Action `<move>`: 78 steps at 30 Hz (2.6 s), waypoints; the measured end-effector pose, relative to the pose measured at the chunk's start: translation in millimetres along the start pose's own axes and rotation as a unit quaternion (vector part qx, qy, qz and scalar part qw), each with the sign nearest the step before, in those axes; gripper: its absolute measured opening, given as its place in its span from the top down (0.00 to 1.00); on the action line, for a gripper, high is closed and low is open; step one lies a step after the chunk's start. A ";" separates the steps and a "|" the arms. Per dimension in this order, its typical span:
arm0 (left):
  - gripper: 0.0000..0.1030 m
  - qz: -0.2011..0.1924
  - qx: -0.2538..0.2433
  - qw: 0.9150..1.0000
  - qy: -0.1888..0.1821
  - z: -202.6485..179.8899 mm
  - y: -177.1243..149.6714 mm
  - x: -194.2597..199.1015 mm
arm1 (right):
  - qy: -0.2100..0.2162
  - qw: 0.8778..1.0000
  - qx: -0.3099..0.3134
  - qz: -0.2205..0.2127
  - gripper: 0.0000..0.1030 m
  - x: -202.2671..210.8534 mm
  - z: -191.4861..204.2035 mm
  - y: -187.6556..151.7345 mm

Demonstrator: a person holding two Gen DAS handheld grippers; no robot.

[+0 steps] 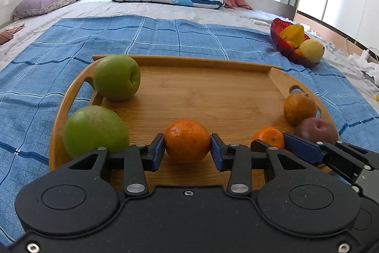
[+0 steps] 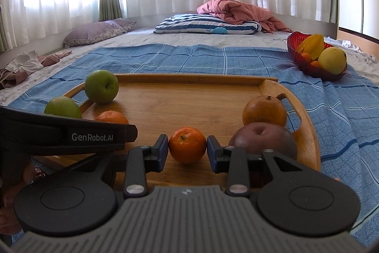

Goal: Organize fruits
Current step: 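Carry the tangerine in the left gripper while the right carries its tangerine onto the tray, then open the left gripper on the tray while the right gripper releases its tangerine there, then withdraw both open grippers from the tray toward the dark red dates on the cloth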

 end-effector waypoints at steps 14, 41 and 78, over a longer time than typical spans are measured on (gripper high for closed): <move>0.55 -0.007 0.000 1.000 -0.003 -2.0 -1.9 2.9 | 0.003 1.000 -0.005 -0.001 0.52 0.9 -0.6 -1.5; 0.09 -0.075 -0.014 0.997 0.003 -3.5 -12.7 67.2 | -0.017 0.999 0.004 -0.049 0.19 40.0 3.2 -11.1; 0.01 -0.071 -0.003 0.997 -0.009 9.9 -63.6 77.2 | -0.047 0.997 -0.014 -0.051 0.07 51.8 -9.3 -43.2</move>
Point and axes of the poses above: each gripper's, at about its wrist camera, not at the fingertips, and x roughly against the way its jaws point, z to its left, y to its top, the point moved 9 cm from there along -x, roughly the way its jaws point, and after that the axes turned 11 degrees about z, right-handed, at the moved point
